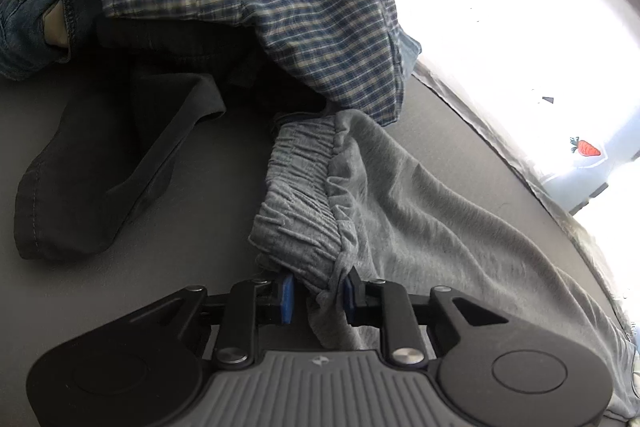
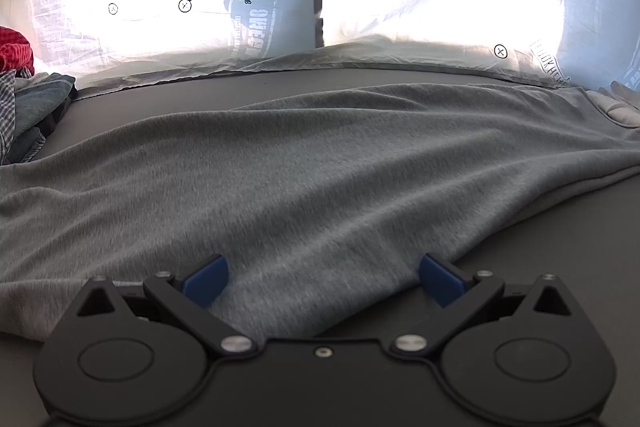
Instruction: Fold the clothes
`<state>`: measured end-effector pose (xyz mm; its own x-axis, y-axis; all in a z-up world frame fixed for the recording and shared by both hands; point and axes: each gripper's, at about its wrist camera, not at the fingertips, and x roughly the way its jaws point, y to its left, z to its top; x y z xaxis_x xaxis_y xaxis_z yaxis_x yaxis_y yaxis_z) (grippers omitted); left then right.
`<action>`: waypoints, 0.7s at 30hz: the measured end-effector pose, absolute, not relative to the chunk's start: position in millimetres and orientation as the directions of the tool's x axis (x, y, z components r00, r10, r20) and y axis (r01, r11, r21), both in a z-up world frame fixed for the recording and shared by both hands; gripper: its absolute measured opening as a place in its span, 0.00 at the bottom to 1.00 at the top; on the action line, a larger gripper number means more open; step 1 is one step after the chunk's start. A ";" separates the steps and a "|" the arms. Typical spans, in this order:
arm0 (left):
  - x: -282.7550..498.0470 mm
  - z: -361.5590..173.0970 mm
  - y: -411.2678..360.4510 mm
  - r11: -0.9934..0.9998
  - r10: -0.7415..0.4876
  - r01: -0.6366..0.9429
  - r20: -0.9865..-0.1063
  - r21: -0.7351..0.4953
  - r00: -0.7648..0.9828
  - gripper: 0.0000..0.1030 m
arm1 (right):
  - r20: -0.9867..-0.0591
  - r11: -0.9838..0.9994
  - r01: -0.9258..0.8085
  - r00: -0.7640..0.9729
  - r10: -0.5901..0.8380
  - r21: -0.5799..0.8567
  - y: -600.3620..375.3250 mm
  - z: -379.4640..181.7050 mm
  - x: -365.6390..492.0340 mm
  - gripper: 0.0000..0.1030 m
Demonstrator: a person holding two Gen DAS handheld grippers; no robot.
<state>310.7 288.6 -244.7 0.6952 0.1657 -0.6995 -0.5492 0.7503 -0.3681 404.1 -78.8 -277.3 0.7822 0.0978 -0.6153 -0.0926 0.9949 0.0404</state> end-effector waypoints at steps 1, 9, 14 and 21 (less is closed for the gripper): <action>319.8 -233.8 280.4 0.786 0.155 -0.503 -0.674 -0.359 0.723 0.23 | -0.616 0.995 -0.092 0.782 0.098 0.040 -78.8 -277.2 404.3 1.00; 409.2 -187.7 195.2 0.924 -0.151 -0.080 -0.548 -0.375 0.823 0.24 | -0.616 0.995 -0.093 0.782 0.098 0.041 -79.1 -276.9 404.1 1.00; 446.0 -231.6 136.8 0.930 -0.324 0.074 -0.702 -0.361 0.635 0.34 | -0.615 0.995 -0.094 0.782 0.102 0.045 -79.5 -276.6 404.2 1.00; 415.5 -227.3 161.9 0.893 -0.350 0.023 -0.660 -0.450 0.664 0.61 | -0.606 0.992 -0.095 0.786 0.126 0.083 -85.1 -276.0 403.1 1.00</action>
